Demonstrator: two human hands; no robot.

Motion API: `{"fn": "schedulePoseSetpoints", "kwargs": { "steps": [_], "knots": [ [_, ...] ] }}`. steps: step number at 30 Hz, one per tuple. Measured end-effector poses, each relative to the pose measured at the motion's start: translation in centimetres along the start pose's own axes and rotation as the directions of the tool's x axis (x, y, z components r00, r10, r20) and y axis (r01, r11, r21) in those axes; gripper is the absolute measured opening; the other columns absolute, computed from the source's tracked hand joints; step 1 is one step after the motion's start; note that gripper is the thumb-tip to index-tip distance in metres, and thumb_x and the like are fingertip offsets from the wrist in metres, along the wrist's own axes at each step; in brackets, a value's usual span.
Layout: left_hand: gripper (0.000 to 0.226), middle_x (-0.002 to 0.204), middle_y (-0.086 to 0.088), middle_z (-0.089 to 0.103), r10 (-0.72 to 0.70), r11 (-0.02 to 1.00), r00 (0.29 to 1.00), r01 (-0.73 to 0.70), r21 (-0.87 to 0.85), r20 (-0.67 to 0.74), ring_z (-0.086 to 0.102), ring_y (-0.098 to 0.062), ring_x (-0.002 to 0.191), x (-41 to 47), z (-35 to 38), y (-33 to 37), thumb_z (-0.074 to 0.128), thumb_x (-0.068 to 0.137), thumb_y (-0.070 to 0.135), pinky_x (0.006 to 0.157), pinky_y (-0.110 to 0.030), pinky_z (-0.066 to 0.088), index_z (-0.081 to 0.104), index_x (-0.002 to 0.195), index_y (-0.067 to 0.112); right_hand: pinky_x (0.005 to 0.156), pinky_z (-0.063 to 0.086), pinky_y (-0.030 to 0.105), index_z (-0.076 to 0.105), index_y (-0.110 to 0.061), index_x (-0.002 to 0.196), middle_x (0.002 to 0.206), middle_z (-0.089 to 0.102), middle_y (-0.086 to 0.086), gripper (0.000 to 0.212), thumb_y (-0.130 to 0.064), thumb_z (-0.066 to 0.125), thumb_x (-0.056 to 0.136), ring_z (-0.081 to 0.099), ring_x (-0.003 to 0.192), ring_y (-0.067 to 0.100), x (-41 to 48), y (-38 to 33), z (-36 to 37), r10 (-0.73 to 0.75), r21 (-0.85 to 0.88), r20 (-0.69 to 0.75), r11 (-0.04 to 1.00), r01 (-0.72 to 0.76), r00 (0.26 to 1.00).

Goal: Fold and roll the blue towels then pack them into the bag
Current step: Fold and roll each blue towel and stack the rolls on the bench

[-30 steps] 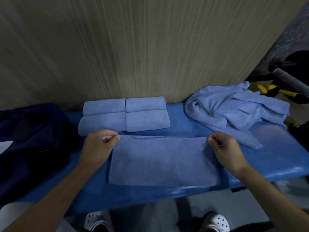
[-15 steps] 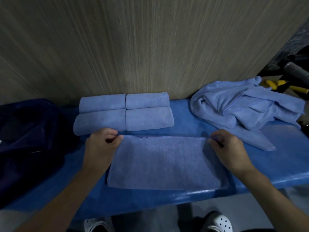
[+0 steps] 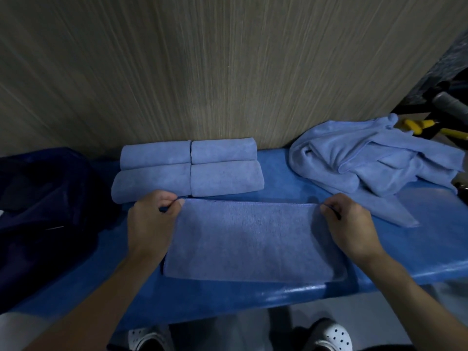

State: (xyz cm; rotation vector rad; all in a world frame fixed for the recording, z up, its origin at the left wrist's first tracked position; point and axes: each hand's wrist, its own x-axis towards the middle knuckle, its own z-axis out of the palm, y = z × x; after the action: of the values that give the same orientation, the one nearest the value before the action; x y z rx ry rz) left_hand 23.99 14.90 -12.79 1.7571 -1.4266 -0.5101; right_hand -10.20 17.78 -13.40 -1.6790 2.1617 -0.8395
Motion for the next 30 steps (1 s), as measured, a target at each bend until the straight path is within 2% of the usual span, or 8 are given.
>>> {"fn": "schedulePoseSetpoints", "kwargs": {
  "steps": [3, 9, 12, 15, 17, 20, 26, 30],
  "knots": [
    [0.011, 0.074, 0.013, 0.067, 0.011, 1.0, 1.0, -0.011, 0.01, -0.003, 0.064, -0.004, 0.074, 0.0, 0.0, -0.2, 0.073, 0.087, 0.019, 0.065, -0.024, 0.051, 0.069, 0.077, 0.016, 0.057, 0.041, 0.034, 0.057, -0.011, 0.075, 0.07, 0.06, 0.0, 0.019, -0.016, 0.059, 0.093, 0.054, 0.066, 0.014, 0.2, 0.1, 0.0, 0.009, -0.007, -0.009, 1.0, -0.009, 1.0],
    [0.016, 0.075, 0.008, 0.062, 0.108, 0.992, 0.994, -0.109, 0.071, 0.01, 0.059, -0.006, 0.07, -0.3, -0.2, 0.5, 0.062, 0.094, 0.02, 0.061, -0.027, 0.046, 0.062, 0.077, 0.018, 0.056, 0.036, 0.015, 0.055, -0.011, 0.079, 0.073, 0.059, 0.001, 0.017, -0.016, 0.061, 0.093, 0.054, 0.068, 0.012, -0.1, -0.1, 0.5, 0.031, 0.053, -0.038, 0.998, -0.029, 0.999],
    [0.015, 0.084, 0.005, 0.056, 0.365, 0.922, 0.931, -0.363, 0.138, 0.007, 0.05, -0.011, 0.077, -2.1, -0.5, 2.6, 0.049, 0.099, 0.018, 0.068, -0.03, 0.041, 0.062, 0.091, 0.017, 0.076, 0.046, 0.04, 0.057, -0.007, 0.107, 0.102, 0.06, 0.014, 0.023, -0.027, 0.056, 0.095, 0.056, 0.09, 0.035, -0.6, -1.1, 0.0, -0.124, -0.174, -0.144, 0.98, 0.098, 0.982],
    [0.032, 0.116, 0.001, 0.063, 0.597, 0.757, 0.762, -0.638, 0.137, 0.252, 0.055, -0.015, 0.108, -4.9, 0.9, 3.9, 0.041, 0.097, 0.022, 0.095, -0.031, 0.04, 0.064, 0.118, 0.012, 0.093, 0.045, 0.05, 0.055, -0.011, 0.125, 0.125, 0.059, 0.013, 0.042, -0.038, 0.041, 0.097, 0.054, 0.116, 0.035, -3.2, -3.9, 0.6, -0.398, -0.307, -0.045, 0.878, 0.367, 0.916],
    [0.046, 0.143, -0.001, 0.052, 0.559, 0.673, 0.661, -0.714, 0.192, 0.5, 0.044, -0.017, 0.135, -6.1, 2.6, 3.2, 0.033, 0.101, 0.033, 0.112, -0.038, 0.033, 0.056, 0.136, 0.015, 0.107, 0.035, 0.05, 0.05, -0.014, 0.137, 0.144, 0.049, 0.009, 0.052, -0.044, 0.033, 0.099, 0.043, 0.136, 0.028, -5.5, -5.3, 2.4, -0.487, -0.338, 0.13, 0.797, 0.5, 0.864],
    [0.058, 0.162, 0.004, 0.022, 0.421, 0.605, 0.622, -0.735, 0.307, 0.66, 0.013, -0.011, 0.15, -6.3, 3.7, 1.5, 0.021, 0.1, 0.048, 0.12, -0.04, 0.015, 0.034, 0.152, 0.025, 0.112, 0.026, 0.053, 0.042, -0.017, 0.146, 0.156, 0.033, 0.008, 0.061, -0.052, 0.023, 0.1, 0.028, 0.146, 0.024, -7.4, -4.9, 4.8, -0.454, -0.382, 0.336, 0.735, 0.56, 0.825],
    [0.065, 0.164, 0.007, 0.01, 0.348, 0.583, 0.666, -0.705, 0.404, 0.66, 0.002, -0.011, 0.151, -5.4, 2.4, -0.4, 0.019, 0.097, 0.06, 0.12, -0.043, 0.009, 0.023, 0.155, 0.03, 0.112, 0.026, 0.053, 0.04, -0.023, 0.148, 0.157, 0.033, 0.007, 0.065, -0.056, 0.01, 0.101, 0.031, 0.144, 0.025, -6.7, -2.4, 3.8, -0.334, -0.462, 0.355, 0.75, 0.474, 0.873],
    [0.074, 0.165, 0.005, 0.004, 0.309, 0.616, 0.729, -0.643, 0.455, 0.611, -0.002, -0.01, 0.151, -5.0, 0.9, -1.9, 0.011, 0.096, 0.066, 0.12, -0.034, 0.003, 0.014, 0.157, 0.024, 0.109, 0.032, 0.057, 0.043, -0.02, 0.146, 0.155, 0.036, 0.01, 0.068, -0.055, 0.006, 0.101, 0.038, 0.141, 0.028, -6.0, -0.1, 2.1, -0.183, -0.539, 0.316, 0.773, 0.335, 0.931]
  ]
}}
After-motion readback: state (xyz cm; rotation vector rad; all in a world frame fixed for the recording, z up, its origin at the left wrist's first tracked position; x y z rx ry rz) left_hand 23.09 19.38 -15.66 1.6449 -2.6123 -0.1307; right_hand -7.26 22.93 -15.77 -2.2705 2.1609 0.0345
